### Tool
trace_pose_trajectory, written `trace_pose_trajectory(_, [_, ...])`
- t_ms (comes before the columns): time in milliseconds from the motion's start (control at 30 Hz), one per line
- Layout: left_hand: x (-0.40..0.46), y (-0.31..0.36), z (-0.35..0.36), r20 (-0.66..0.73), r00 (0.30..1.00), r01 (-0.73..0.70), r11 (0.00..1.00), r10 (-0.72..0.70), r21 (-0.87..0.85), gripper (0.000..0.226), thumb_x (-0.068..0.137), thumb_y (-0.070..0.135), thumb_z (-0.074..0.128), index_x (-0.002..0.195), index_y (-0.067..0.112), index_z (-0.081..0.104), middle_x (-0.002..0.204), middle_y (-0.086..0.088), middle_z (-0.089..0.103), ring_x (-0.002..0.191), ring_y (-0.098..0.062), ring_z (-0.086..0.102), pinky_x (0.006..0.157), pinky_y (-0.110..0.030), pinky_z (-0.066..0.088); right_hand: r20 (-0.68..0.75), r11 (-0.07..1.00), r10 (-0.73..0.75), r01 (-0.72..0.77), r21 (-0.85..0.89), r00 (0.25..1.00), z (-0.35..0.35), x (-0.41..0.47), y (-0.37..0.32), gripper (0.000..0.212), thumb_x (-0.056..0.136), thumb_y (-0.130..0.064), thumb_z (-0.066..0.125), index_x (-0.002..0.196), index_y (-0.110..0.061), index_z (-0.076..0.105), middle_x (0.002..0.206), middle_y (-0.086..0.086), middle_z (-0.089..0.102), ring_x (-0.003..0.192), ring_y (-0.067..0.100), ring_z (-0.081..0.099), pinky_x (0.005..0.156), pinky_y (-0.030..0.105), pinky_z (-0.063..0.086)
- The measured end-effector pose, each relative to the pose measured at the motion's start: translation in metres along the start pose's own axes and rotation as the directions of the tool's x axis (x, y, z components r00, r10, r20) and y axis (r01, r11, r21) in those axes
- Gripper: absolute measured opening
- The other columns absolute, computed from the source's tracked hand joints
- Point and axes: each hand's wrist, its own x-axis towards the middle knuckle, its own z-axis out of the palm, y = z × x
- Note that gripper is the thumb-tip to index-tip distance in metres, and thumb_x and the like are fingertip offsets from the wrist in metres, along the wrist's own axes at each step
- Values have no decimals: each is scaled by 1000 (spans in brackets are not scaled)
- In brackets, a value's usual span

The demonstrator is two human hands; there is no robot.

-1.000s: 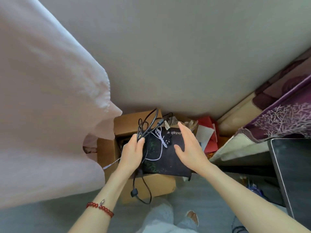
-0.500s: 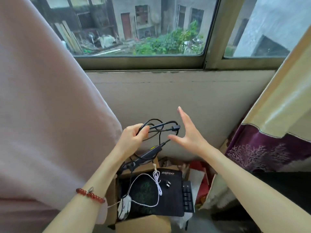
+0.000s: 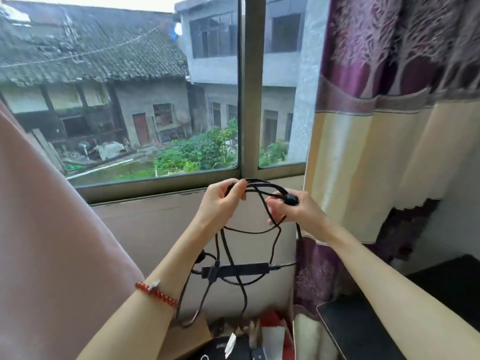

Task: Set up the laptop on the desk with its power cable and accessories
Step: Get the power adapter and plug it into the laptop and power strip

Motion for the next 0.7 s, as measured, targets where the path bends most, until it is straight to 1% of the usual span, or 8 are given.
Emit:
trace_pose_trajectory(67, [10,21,20,17,999,-37,998,38,-47,39,95,27,48,57,24,53,47,11,32,40,-6,26,42,-19,21,-53,1000,-14,15,10,998,-26,-12,-18,1,87,-10,61,87,-10,61,67,2,59,59,17,66,71,39,58])
trace_pose_trajectory(167, [20,61,56,52,992,-108,987,114,-116,37,97,24,44,61,19,52,47,10,34,39,-4,26,38,-17,22,-168,998,-52,45,-45,984,-67,-43,-38,17,87,-14,61,104,-12,60,86,9,67,76,17,71,73,24,57])
trace_pose_trajectory(233, [20,92,87,85,983,-144,974,160,-176,36,97,24,43,63,17,53,43,15,33,38,-3,25,38,-16,21,-255,996,-62,42,-81,965,-99,-73,-45,20,87,-18,61,108,-19,60,93,10,70,86,18,69,85,30,54])
trace_pose_trajectory(300, [20,120,120,115,973,-174,960,202,-220,36,97,24,42,64,16,53,41,15,32,38,-3,25,38,-16,22,-329,992,-86,48,-119,940,-129,-104,-55,17,87,-23,61,104,-21,61,88,7,69,85,20,68,89,35,52])
trace_pose_trajectory(367, [17,147,154,126,961,-209,948,244,-242,37,98,24,42,63,16,52,40,15,32,37,-2,25,38,-16,22,-398,984,-126,65,-164,909,-157,-133,-70,16,85,-28,60,100,-22,62,80,3,65,75,18,66,84,33,53])
trace_pose_trajectory(467, [10,192,213,139,953,-213,921,270,-327,36,98,25,42,65,12,50,41,15,30,38,-3,23,39,-18,20,-495,952,-232,91,-292,837,-207,-184,-102,6,88,-26,58,94,-26,60,70,-2,57,60,10,56,66,18,51])
trace_pose_trajectory(600, [-3,249,278,166,937,-191,849,307,-492,38,98,29,42,62,17,46,45,14,32,38,-2,23,36,-13,21,-576,904,-328,72,-421,749,-264,-248,-150,7,93,-23,52,95,-19,58,63,1,50,54,15,50,58,29,46])
trace_pose_trajectory(700, [-20,284,326,206,923,-145,788,326,-599,40,97,30,43,59,19,47,40,16,34,36,1,24,34,-12,21,-630,879,-392,71,-471,671,-297,-302,-179,9,93,-22,51,92,-17,58,66,0,53,54,12,49,50,24,44])
